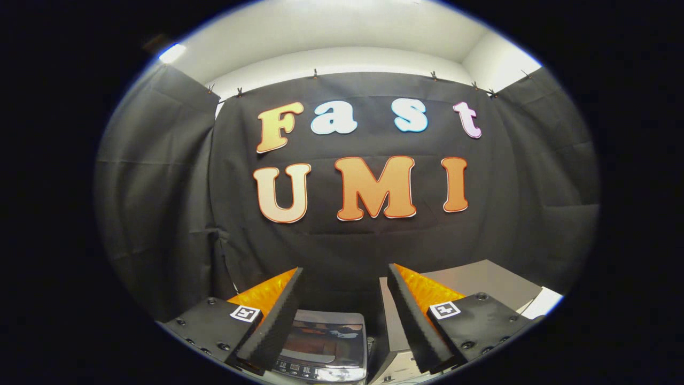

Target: Put the clothes into the washing machine and then close the washing machine lid.

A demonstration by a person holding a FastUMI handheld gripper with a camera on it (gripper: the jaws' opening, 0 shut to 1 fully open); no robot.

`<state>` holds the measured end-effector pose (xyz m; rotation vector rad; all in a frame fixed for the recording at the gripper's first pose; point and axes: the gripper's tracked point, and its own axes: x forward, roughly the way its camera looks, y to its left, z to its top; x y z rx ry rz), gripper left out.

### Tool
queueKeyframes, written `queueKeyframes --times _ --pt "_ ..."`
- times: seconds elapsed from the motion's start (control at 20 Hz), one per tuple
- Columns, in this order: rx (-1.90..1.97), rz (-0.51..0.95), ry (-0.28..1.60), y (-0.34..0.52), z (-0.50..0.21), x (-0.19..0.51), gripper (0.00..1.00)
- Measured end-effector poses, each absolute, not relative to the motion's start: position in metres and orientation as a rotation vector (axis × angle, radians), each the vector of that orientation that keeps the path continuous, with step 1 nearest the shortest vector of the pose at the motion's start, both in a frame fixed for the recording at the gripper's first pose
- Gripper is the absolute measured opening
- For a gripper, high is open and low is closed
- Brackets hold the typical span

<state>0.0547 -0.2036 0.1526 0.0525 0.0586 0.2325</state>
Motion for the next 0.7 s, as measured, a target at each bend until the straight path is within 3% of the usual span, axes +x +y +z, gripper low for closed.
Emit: queueKeyframes --times 0.7 --pt "0.045 0.159 0.001 -0.252 0.17 0.05 0.99"
